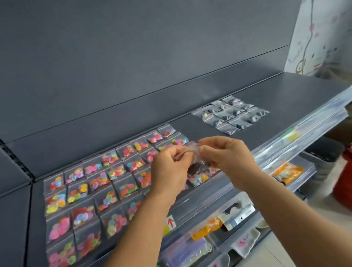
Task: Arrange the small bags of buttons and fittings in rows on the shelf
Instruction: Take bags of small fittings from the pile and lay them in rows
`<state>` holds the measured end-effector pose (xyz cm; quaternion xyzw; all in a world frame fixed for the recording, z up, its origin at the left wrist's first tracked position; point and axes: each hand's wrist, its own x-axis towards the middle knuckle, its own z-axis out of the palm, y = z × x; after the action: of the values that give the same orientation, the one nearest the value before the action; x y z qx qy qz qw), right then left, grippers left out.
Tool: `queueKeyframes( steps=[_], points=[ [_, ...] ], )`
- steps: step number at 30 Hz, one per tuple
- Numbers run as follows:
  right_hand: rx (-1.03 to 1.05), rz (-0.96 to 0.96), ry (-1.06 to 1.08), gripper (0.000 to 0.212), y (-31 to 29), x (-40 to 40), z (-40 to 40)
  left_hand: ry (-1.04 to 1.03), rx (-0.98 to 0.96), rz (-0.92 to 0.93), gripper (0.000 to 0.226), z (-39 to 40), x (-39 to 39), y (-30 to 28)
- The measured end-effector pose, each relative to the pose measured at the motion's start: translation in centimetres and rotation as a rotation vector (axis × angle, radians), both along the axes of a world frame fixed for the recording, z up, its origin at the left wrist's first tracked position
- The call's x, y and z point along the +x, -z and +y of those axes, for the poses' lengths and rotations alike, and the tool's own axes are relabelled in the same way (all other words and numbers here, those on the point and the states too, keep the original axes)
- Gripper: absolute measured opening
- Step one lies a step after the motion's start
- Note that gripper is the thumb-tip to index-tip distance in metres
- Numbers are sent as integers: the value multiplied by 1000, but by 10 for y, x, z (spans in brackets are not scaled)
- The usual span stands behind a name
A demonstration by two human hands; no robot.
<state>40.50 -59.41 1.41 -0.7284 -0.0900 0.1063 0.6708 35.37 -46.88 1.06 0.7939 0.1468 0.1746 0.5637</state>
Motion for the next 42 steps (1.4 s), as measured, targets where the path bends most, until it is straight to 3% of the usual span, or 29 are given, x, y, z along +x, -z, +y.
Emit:
queueKeyframes(
  steps=[7,12,19,26,33,39,42],
  points=[
    [58,125,117,8,0,55,-35,67,-95,31,5,-26,67,2],
    [58,63,216,16,-1,95,-50,143,-152,30,6,-34,110,0],
    [-37,-10,294,19,8,143,-77,139,-87,85,12,-44,146,12],
    [-164,-47,162,14,12,196,-113,92,-66,158,14,-79,176,20],
    [-335,-31,-106,17,28,234,-137,-51,7,222,16,-120,194,39],
    [-563,-157,-238,11,49,245,-141,-163,178,276,12,-135,193,48],
    [-690,-276,-223,16,52,246,-144,-230,407,305,17,-140,190,47]
  ],
)
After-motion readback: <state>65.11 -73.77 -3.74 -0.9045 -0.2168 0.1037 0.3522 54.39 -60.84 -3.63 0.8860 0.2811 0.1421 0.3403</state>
